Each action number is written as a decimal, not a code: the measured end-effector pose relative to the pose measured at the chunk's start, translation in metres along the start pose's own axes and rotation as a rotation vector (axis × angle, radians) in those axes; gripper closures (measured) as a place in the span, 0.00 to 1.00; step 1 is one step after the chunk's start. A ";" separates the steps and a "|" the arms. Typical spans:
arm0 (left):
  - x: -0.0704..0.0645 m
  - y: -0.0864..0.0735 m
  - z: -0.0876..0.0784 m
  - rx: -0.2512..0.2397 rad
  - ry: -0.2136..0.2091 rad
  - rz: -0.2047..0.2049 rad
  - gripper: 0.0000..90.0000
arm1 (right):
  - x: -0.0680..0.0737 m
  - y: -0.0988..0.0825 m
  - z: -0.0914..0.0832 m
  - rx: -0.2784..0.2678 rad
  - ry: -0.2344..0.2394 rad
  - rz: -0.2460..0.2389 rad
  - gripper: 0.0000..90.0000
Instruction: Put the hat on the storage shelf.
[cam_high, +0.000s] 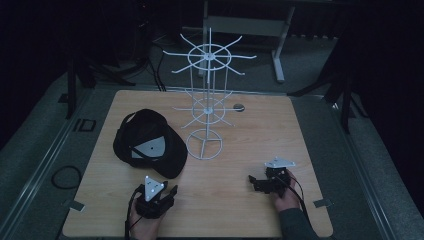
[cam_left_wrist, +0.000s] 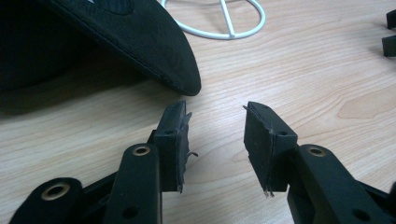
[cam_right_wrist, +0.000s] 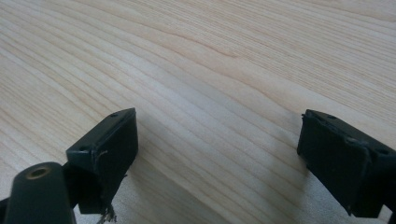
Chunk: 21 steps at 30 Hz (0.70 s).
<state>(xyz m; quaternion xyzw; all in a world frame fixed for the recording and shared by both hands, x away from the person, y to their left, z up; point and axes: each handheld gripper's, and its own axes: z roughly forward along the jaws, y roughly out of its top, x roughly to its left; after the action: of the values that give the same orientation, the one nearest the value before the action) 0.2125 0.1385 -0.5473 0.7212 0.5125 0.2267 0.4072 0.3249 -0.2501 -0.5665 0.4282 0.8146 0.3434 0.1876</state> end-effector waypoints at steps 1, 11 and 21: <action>0.000 0.000 0.000 0.000 0.003 0.005 0.65 | 0.000 0.000 0.000 0.000 0.000 0.000 0.14; 0.002 -0.001 0.002 0.004 0.026 -0.010 0.58 | 0.000 0.000 0.000 0.000 0.000 0.000 0.14; 0.009 0.001 0.007 0.023 0.041 -0.041 0.55 | 0.000 0.000 0.000 0.000 0.000 -0.001 0.14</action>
<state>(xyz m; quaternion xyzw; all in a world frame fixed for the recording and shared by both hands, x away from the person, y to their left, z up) 0.2212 0.1441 -0.5515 0.7106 0.5379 0.2273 0.3925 0.3249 -0.2501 -0.5665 0.4280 0.8147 0.3433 0.1876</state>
